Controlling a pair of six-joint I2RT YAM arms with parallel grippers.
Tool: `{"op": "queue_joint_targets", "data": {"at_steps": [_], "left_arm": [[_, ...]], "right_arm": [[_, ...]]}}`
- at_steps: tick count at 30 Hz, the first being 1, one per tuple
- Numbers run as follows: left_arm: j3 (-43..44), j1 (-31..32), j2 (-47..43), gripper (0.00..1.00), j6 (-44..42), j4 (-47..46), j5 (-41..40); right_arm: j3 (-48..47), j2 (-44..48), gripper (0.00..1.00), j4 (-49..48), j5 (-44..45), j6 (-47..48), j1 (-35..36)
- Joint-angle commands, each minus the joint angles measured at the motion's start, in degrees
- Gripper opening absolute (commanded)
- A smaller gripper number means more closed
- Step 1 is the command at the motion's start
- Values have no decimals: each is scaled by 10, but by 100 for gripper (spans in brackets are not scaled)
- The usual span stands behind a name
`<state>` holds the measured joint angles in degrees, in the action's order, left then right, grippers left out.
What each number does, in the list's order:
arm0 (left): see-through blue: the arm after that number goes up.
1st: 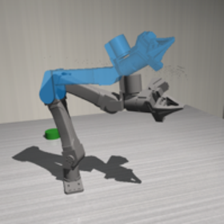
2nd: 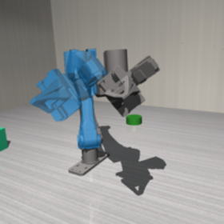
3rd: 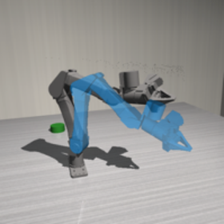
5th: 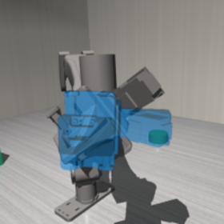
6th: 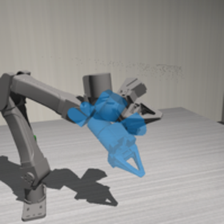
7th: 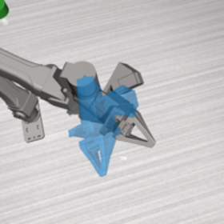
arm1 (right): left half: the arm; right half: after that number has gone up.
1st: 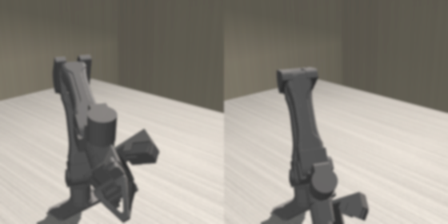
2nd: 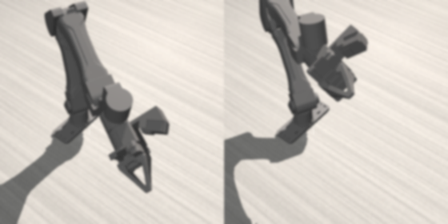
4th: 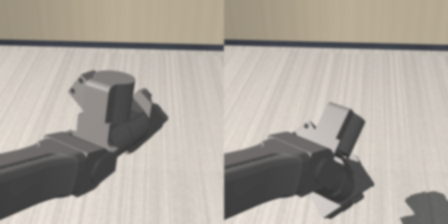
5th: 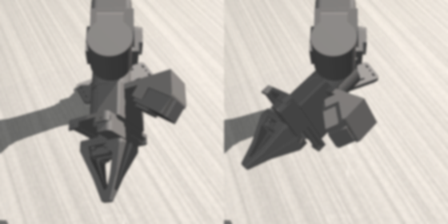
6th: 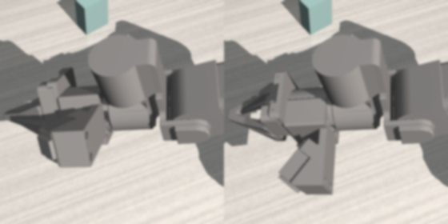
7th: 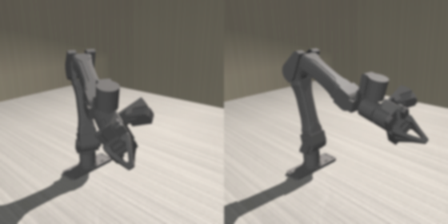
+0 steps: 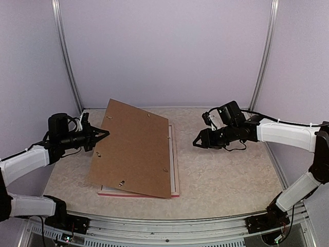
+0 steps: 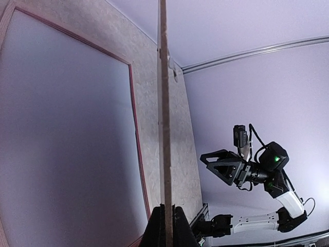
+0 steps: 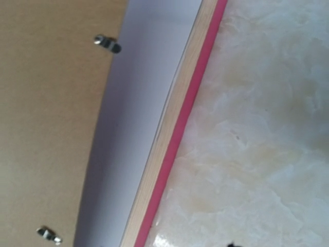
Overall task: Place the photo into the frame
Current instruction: Place the backboard with the photo.
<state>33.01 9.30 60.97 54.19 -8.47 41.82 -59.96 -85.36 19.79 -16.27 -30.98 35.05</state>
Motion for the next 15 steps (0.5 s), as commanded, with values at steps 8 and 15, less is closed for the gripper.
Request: {"op": "queue_joint_targets", "data": {"at_steps": [8,15], "left_arm": [[-2,-4,81,0,35,-144,22],[6,-5,133,0,37,-172,35]], "right_arm": [[28,3,51,-21,1,7,-8],[32,0,50,-23,-1,7,-9]]}}
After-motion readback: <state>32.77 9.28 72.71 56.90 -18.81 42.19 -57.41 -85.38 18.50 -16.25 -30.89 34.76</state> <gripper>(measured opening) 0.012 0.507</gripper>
